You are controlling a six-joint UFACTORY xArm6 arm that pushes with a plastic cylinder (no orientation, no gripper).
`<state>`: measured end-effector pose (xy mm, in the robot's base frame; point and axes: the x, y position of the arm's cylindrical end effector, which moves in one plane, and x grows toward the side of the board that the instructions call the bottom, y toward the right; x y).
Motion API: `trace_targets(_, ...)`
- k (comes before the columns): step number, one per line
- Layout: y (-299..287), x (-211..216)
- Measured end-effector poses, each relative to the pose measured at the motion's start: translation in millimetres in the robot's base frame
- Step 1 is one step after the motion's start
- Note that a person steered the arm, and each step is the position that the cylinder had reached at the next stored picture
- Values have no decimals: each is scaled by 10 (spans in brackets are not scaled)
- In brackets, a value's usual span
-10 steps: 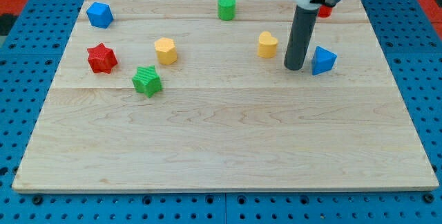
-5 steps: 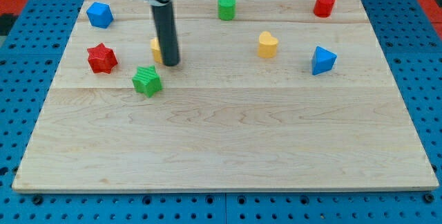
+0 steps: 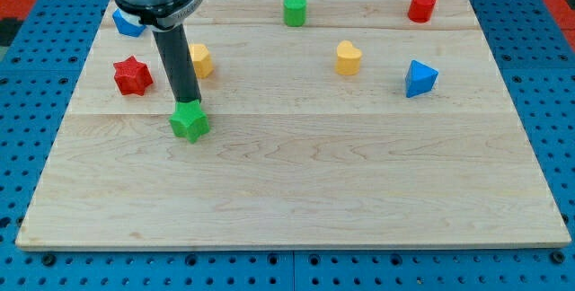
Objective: Move the green star towards the bottom right of the board
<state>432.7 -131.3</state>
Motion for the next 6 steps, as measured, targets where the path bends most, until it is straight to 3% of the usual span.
trace_targets(2,-457,345)
trace_targets(4,546,668)
trace_targets(5,357,804)
trace_targets(6,643,826)
